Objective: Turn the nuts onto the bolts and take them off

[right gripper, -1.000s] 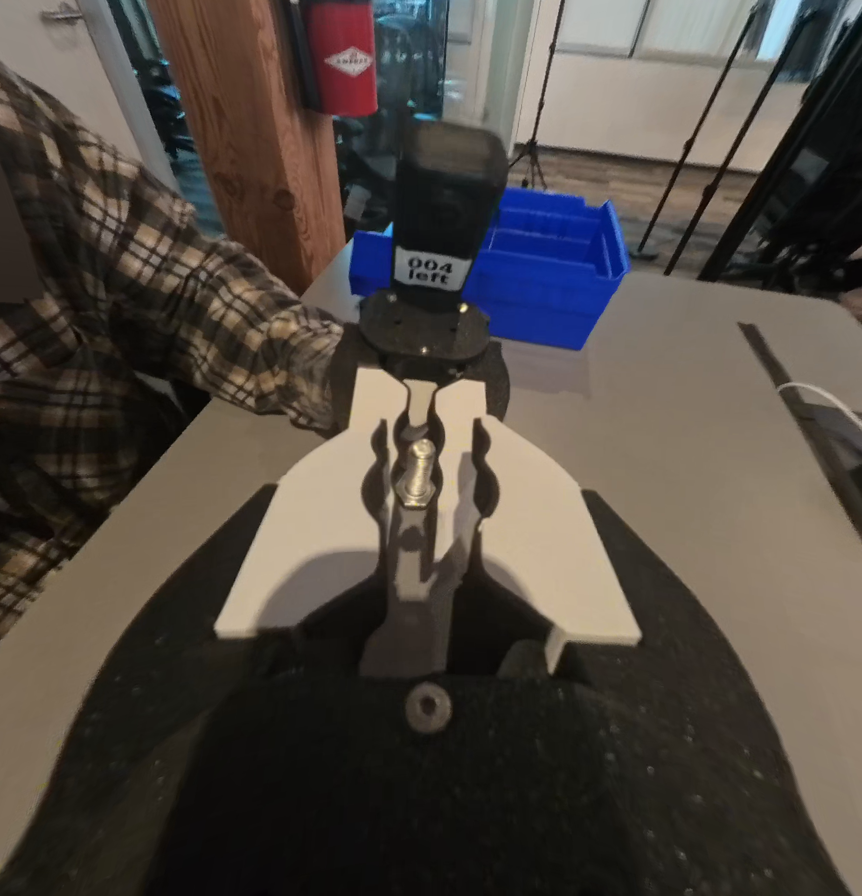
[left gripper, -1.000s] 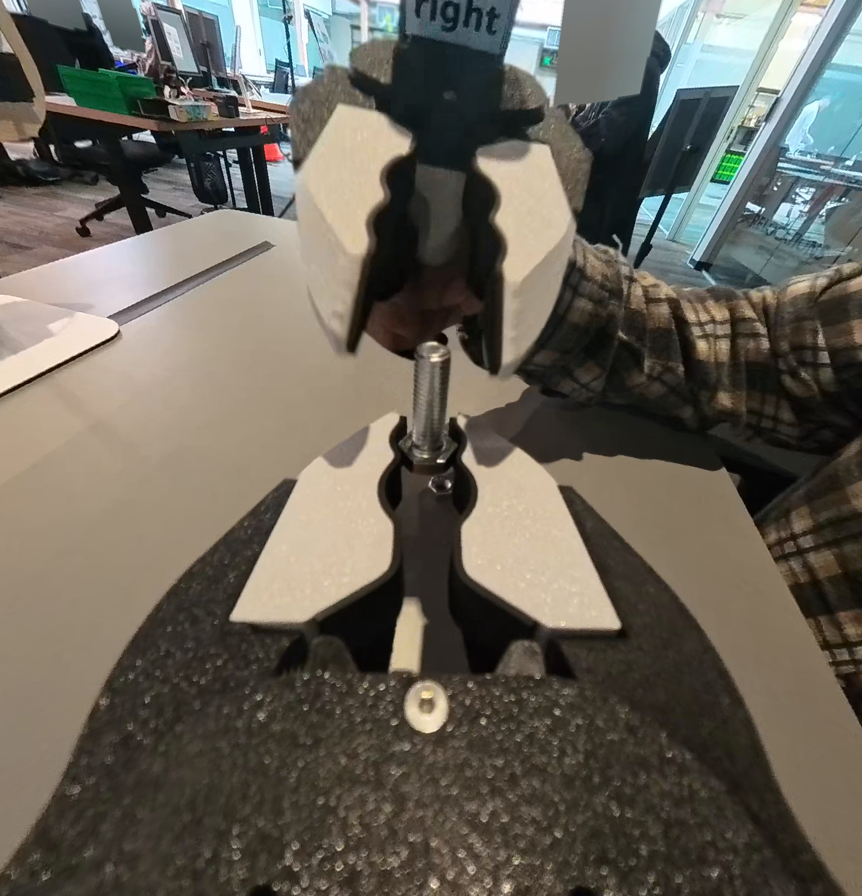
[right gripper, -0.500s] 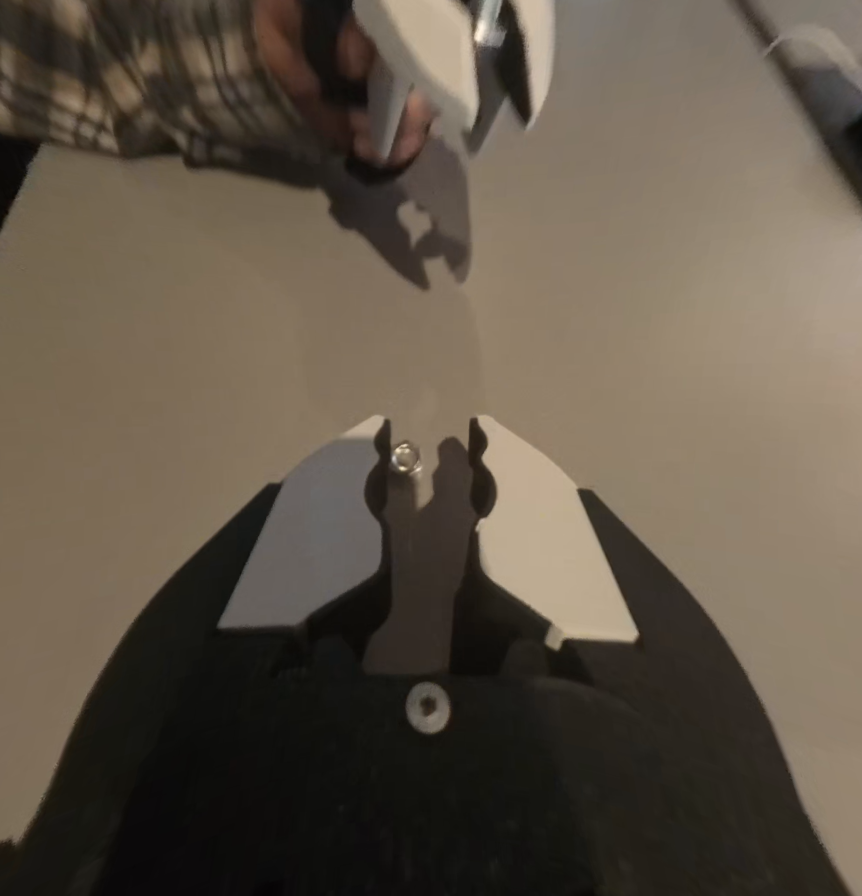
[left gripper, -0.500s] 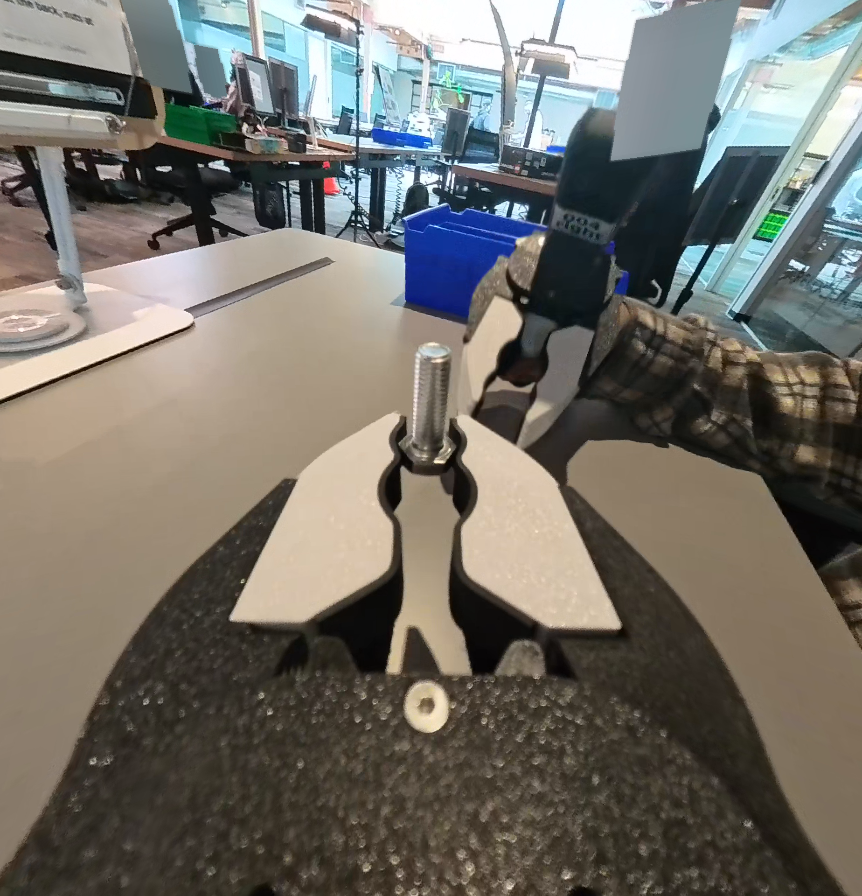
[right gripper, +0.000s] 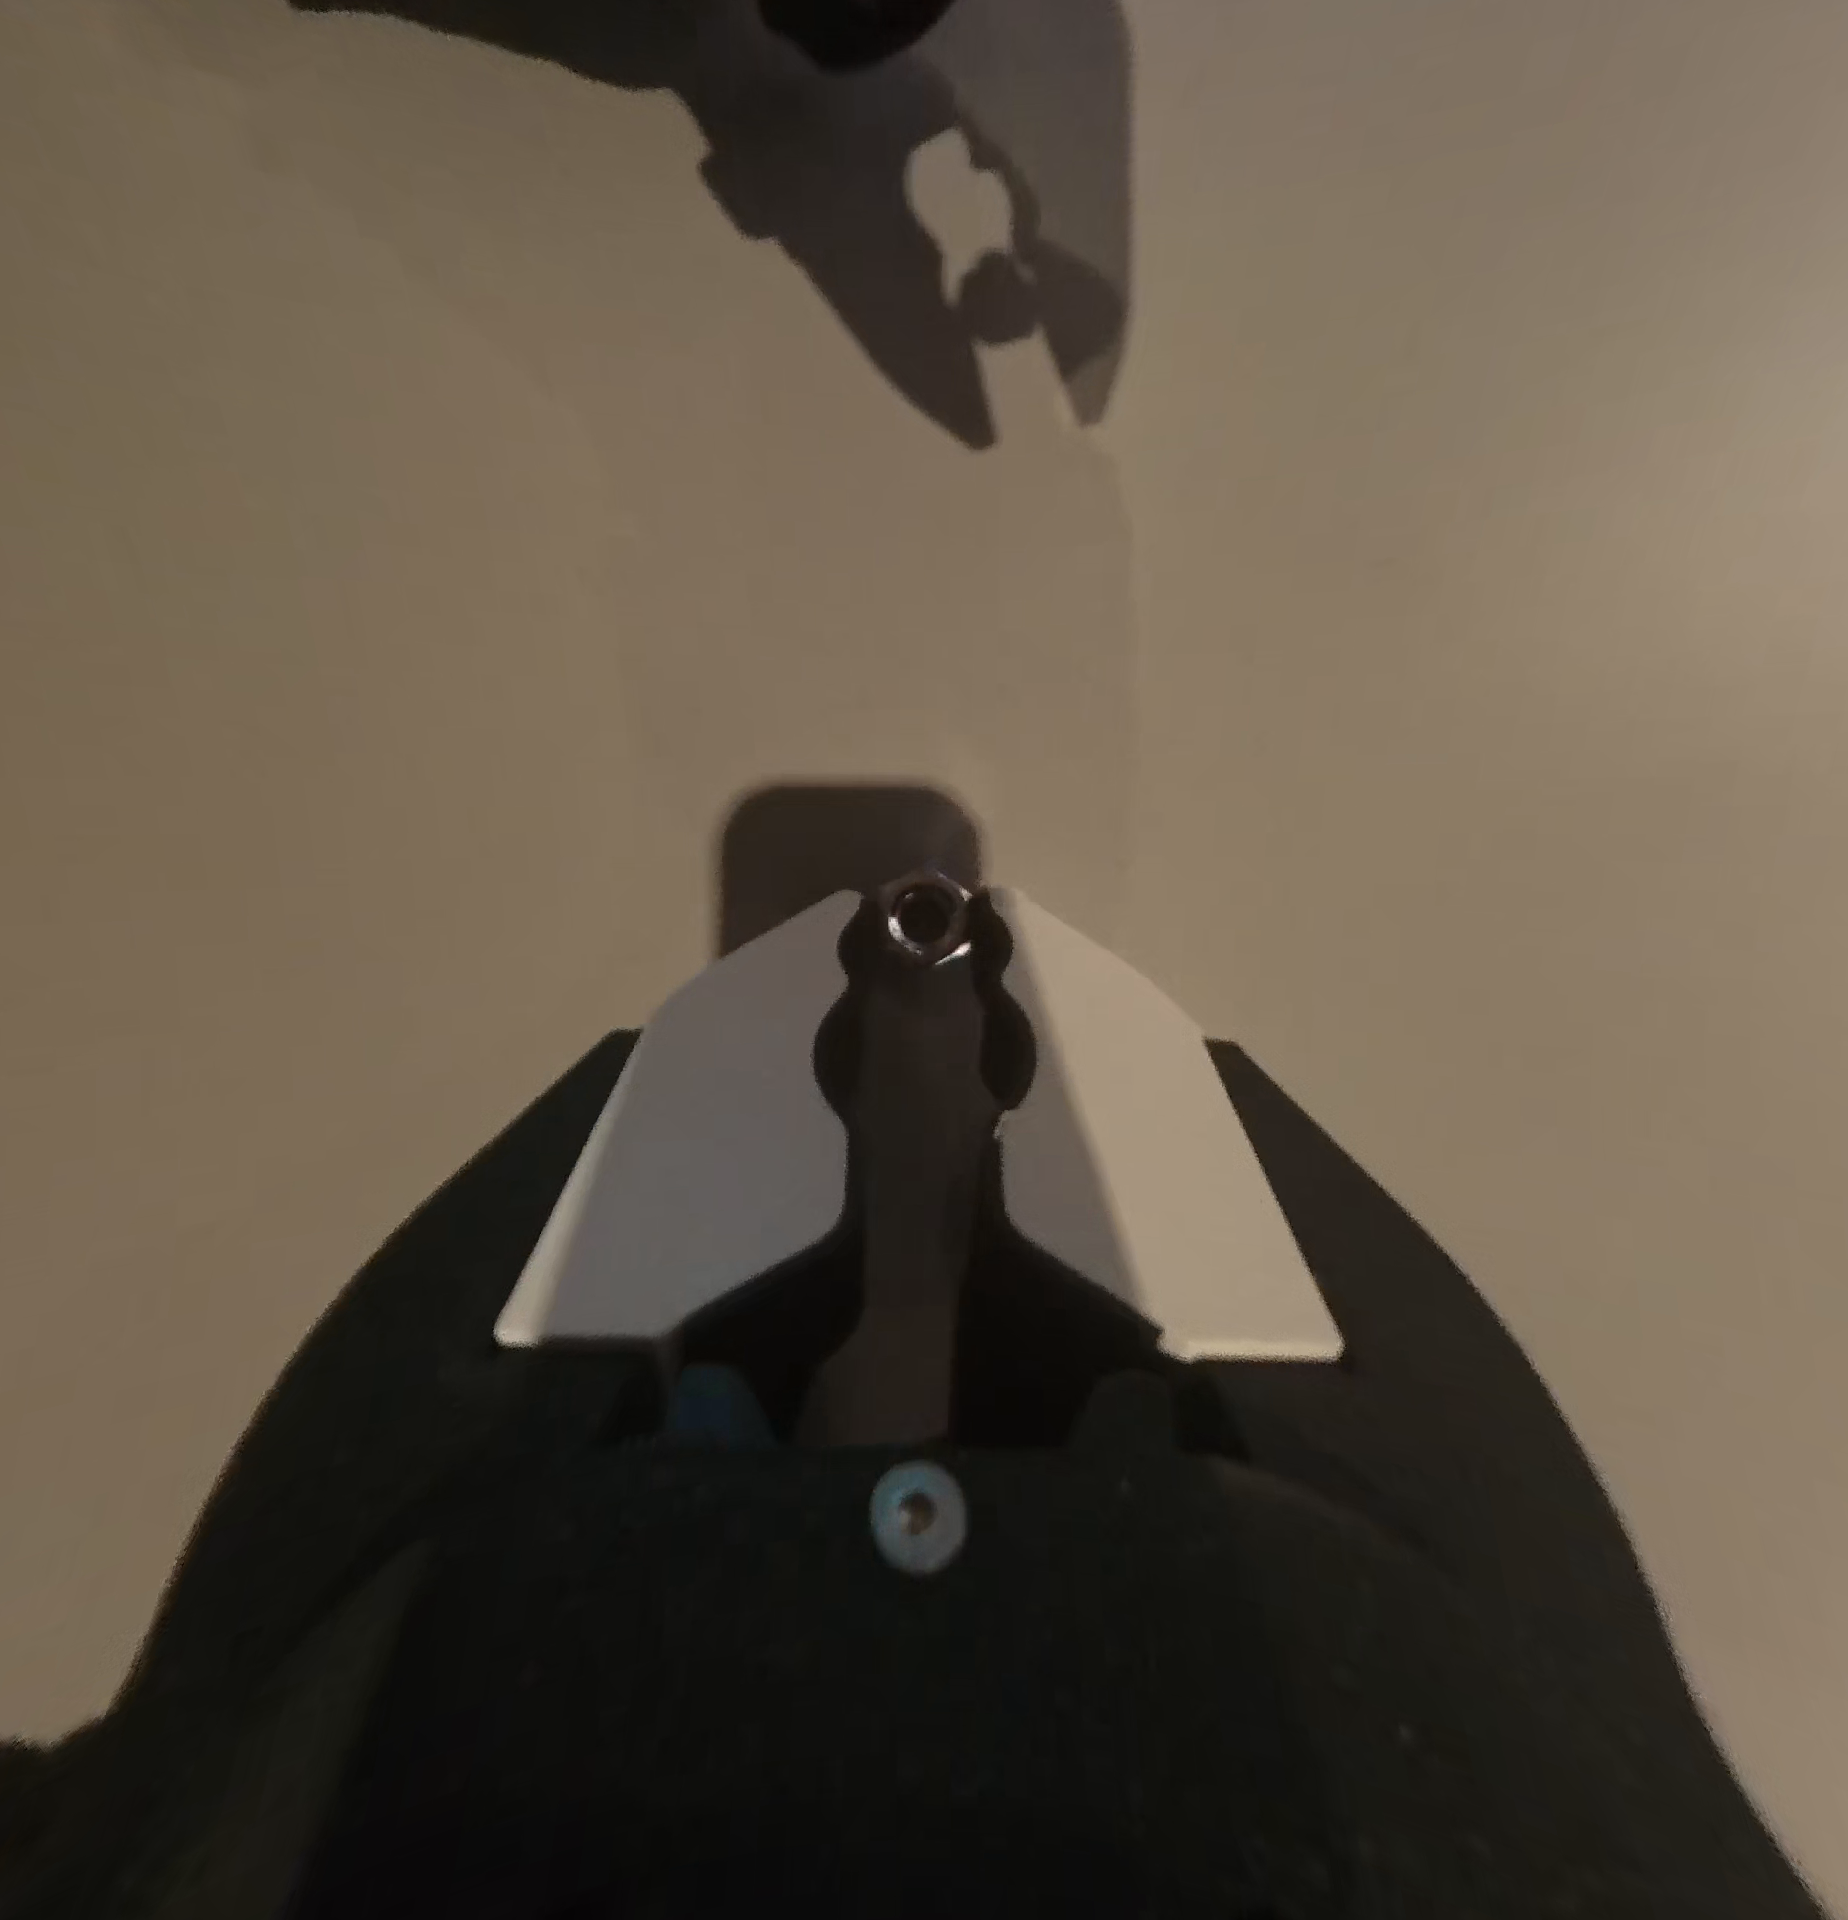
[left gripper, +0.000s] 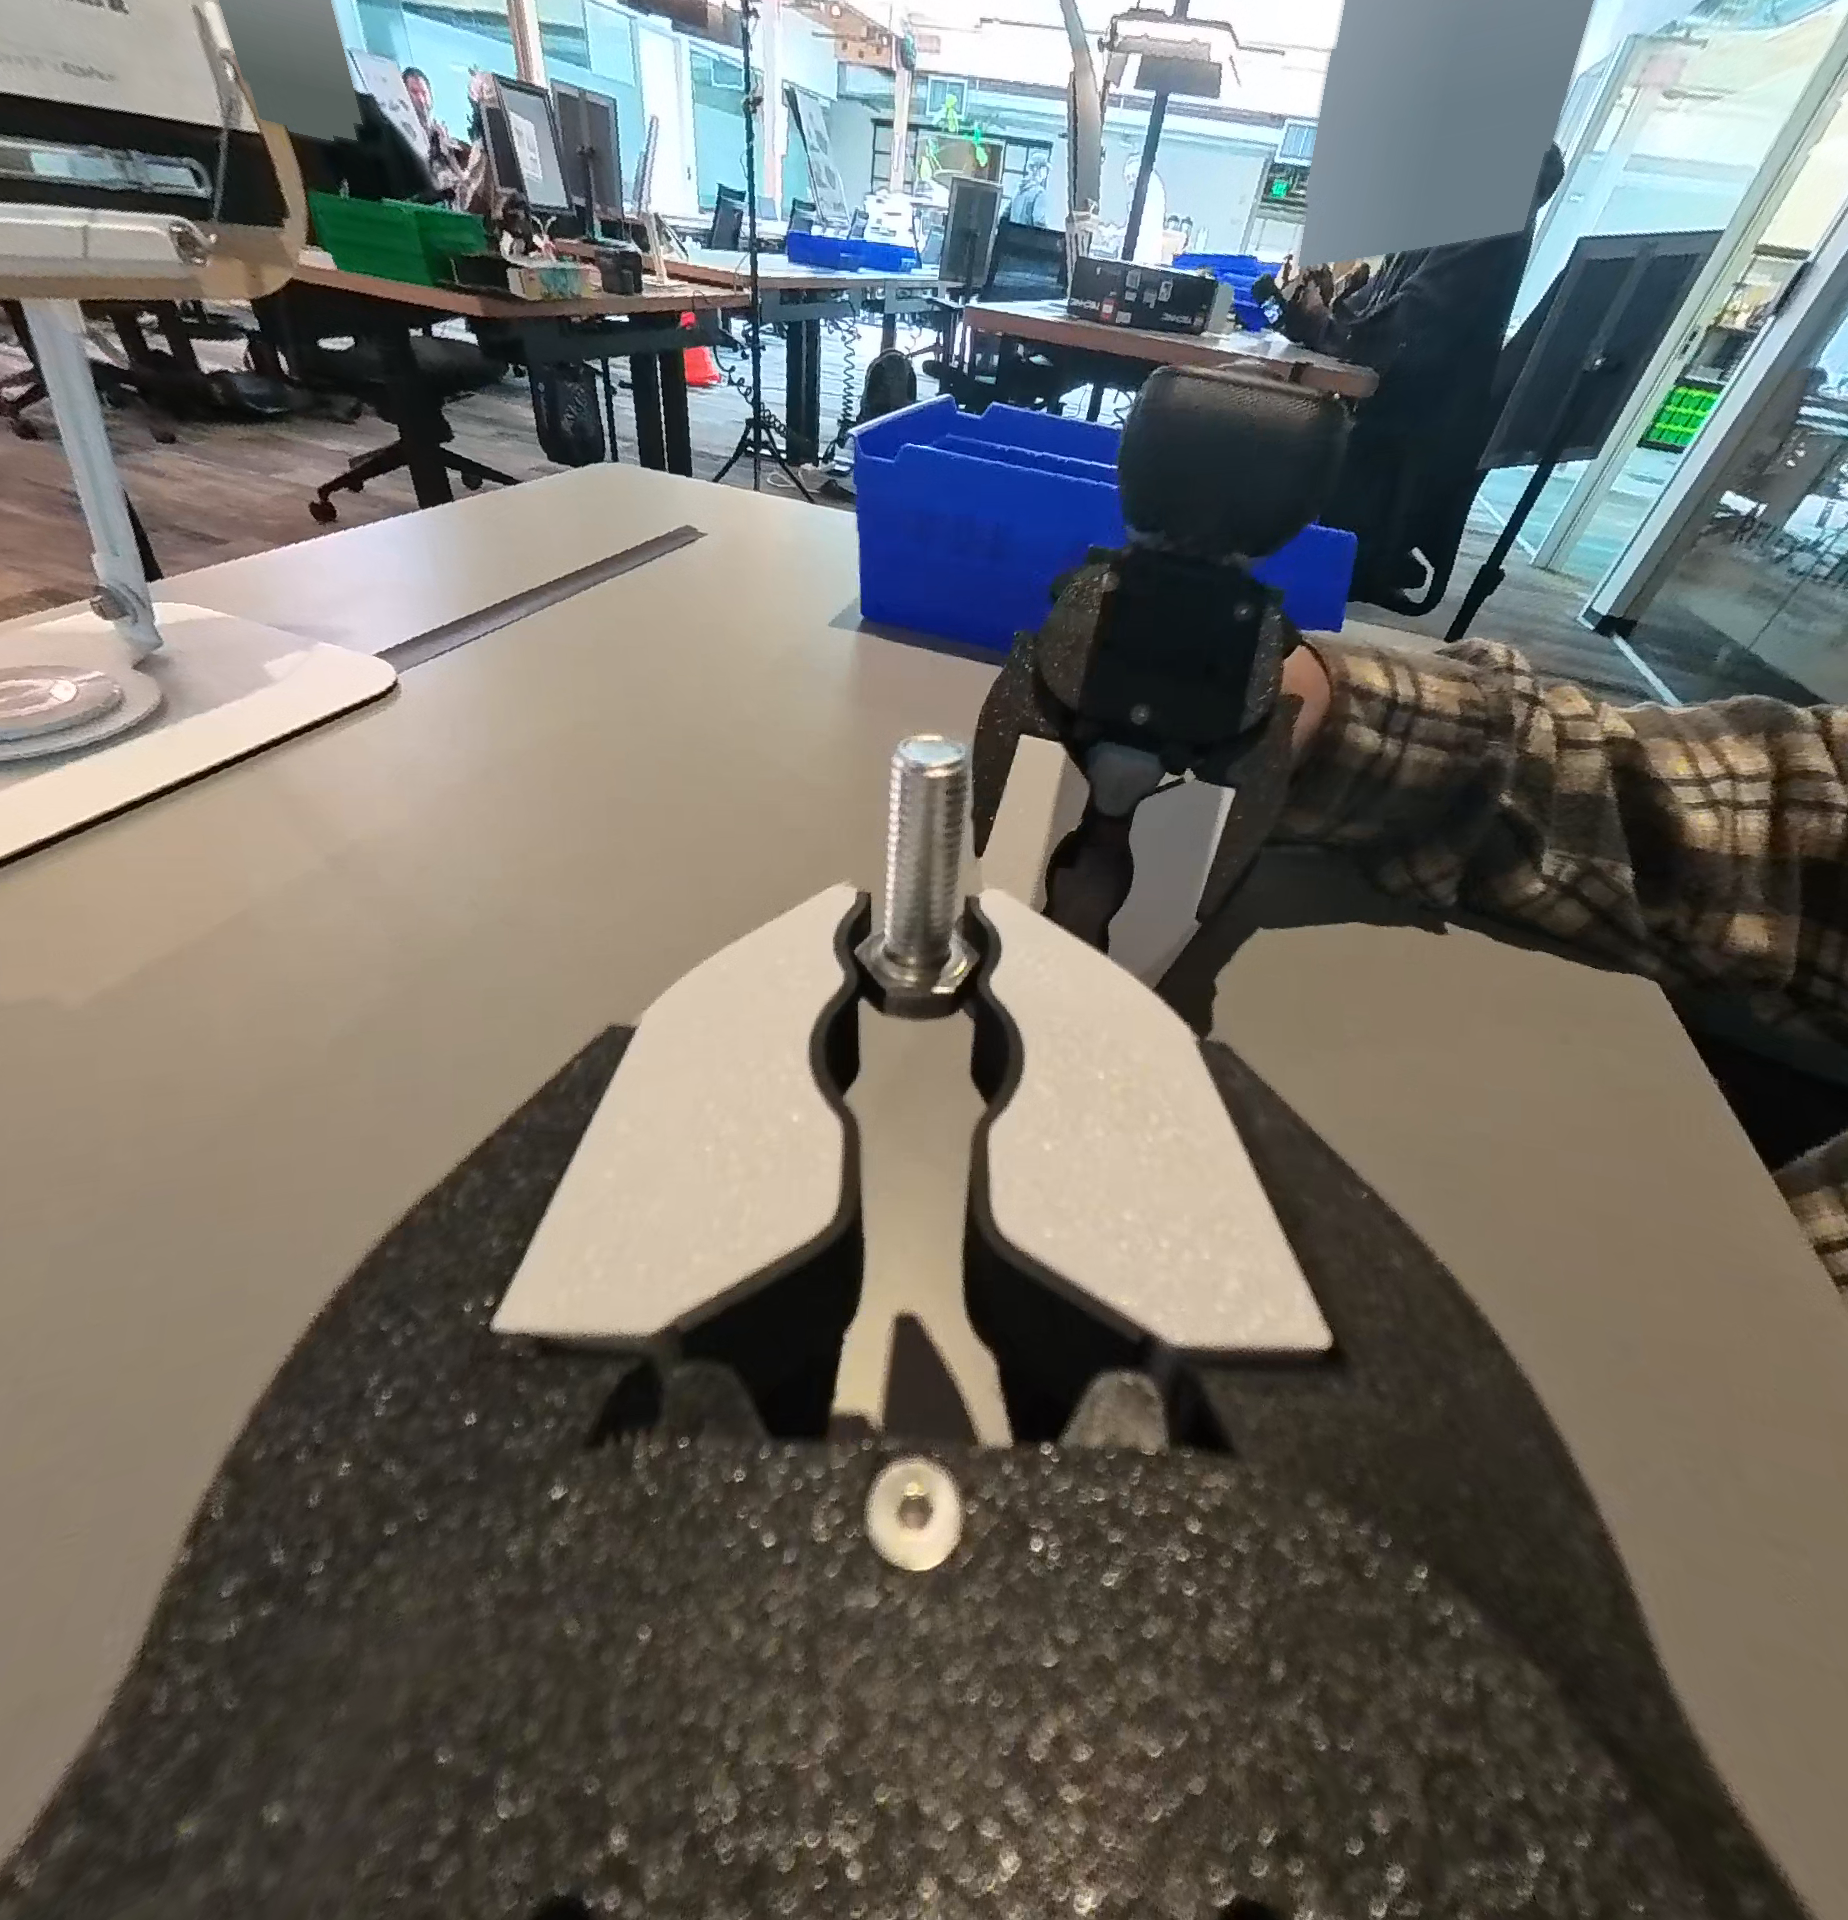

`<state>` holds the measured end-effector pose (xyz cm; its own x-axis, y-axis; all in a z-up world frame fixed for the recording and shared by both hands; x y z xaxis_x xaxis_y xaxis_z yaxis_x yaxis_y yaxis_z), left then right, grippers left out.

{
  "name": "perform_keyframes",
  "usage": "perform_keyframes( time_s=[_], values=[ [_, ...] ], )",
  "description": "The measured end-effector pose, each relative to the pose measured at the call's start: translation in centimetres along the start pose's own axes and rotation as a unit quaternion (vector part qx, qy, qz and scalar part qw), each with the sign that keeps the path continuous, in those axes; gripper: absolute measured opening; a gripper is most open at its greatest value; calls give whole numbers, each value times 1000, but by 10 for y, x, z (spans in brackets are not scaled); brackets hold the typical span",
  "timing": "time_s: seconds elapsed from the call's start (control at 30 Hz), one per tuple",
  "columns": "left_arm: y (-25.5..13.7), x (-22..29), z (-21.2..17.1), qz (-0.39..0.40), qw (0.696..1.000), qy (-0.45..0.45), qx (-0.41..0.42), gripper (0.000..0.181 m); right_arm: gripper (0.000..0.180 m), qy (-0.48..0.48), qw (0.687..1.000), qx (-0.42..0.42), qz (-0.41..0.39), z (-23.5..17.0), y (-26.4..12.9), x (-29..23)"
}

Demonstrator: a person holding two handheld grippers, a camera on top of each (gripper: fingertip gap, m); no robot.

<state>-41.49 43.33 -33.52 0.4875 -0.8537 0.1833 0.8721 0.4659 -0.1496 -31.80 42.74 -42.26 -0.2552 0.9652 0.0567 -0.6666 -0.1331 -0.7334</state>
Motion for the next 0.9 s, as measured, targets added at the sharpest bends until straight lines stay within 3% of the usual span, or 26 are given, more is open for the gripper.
perform_keyframes(
  time_s=[0.03,0.23,0.43,0.63,0.9],
  values=[
    [0,-1,0,1,1000,-1,0,16,17,3,1000,-1,-1,0,0,0],
    [3,-2,-4,17,1000,21,-7,16,17,20,999,28,-31,12,-12,8],
    [10,2,-10,29,998,52,-14,16,17,3,985,142,-103,99,-75,23],
    [10,6,-10,24,998,55,-12,16,17,-49,994,74,-58,148,-68,21],
    [9,6,-8,30,998,59,-14,16,17,-68,997,24,-34,155,-51,19]
  ],
)
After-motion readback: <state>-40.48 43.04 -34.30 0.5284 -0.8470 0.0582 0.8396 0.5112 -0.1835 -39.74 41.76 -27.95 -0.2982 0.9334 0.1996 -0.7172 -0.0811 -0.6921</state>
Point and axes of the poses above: each gripper's, where its closed fingertips meet, y out along the fingers, z out of its top, x = y × z across the jaws, the point moved 2 cm from there along -y, back along the fingers, and after that the axes turned 4 degrees about -y, right-handed, at the moved point
